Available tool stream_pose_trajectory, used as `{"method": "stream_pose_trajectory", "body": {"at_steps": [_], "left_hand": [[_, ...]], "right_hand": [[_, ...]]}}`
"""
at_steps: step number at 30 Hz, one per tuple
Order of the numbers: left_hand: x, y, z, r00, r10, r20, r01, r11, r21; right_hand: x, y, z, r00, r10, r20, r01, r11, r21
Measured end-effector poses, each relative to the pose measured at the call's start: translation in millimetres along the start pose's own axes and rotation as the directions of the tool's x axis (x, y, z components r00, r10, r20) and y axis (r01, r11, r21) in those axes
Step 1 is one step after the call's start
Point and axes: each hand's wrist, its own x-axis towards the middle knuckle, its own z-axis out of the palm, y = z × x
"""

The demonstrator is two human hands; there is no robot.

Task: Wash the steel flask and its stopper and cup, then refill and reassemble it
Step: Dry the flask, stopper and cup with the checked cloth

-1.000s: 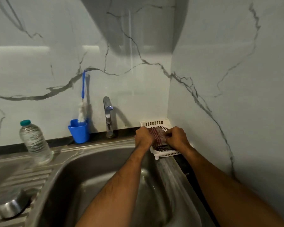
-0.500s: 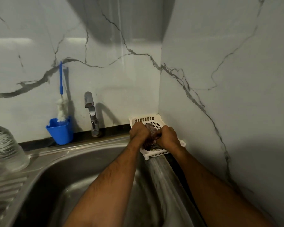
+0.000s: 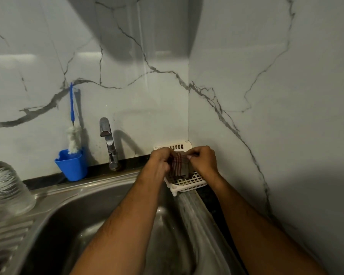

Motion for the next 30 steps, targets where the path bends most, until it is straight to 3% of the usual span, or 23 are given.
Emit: {"method": "stream_pose_trajectory", "body": {"at_steps": [4, 6, 8, 10, 12, 16, 19, 24, 28, 30], "left_hand": [[-42, 14, -7, 0.955, 0.292, 0.059, -0.290, 0.956, -0.040], [-64, 19, -19, 0.913, 0.392, 0.113, -0.389, 0.920, -0.050], [-87, 22, -33, 0.864, 0.455, 0.218, -0.444, 0.891, -0.100], [-106, 21, -46, 0.805, 0.503, 0.315, -0.485, 0.863, -0.140], [-119, 20, -58, 0.762, 0.526, 0.378, -0.512, 0.847, -0.147], [-131, 14, -85, 0.759, 0.530, 0.379, -0.538, 0.838, -0.095], [-134, 11, -105, 0.797, 0.522, 0.303, -0.536, 0.843, -0.044], [-145, 10, -115, 0.800, 0.580, 0.155, -0.592, 0.717, 0.369], [-166, 19, -125, 0.870, 0.488, 0.061, -0.490, 0.846, 0.210], [-173, 25, -132, 0.881, 0.469, 0.053, -0.469, 0.858, 0.209]], "right_hand": [[0, -14, -11, 0.990, 0.118, -0.074, -0.090, 0.948, 0.305], [-7, -29, -18, 0.980, 0.194, 0.031, -0.185, 0.855, 0.485], [-16, -43, -26, 0.941, 0.225, 0.252, -0.335, 0.716, 0.612], [-27, -54, -30, 0.863, 0.154, 0.481, -0.476, 0.570, 0.670], [-42, -65, -29, 0.806, 0.057, 0.589, -0.556, 0.414, 0.721], [-64, -87, -23, 0.877, -0.044, 0.479, -0.449, 0.281, 0.848], [-78, -104, -23, 0.917, -0.072, 0.391, -0.352, 0.312, 0.882], [-102, -131, -15, 0.944, -0.128, 0.303, -0.174, 0.585, 0.792], [-118, -146, -11, 0.929, -0.218, 0.300, -0.041, 0.743, 0.668], [-122, -150, -10, 0.904, -0.260, 0.339, -0.025, 0.760, 0.650]]}}
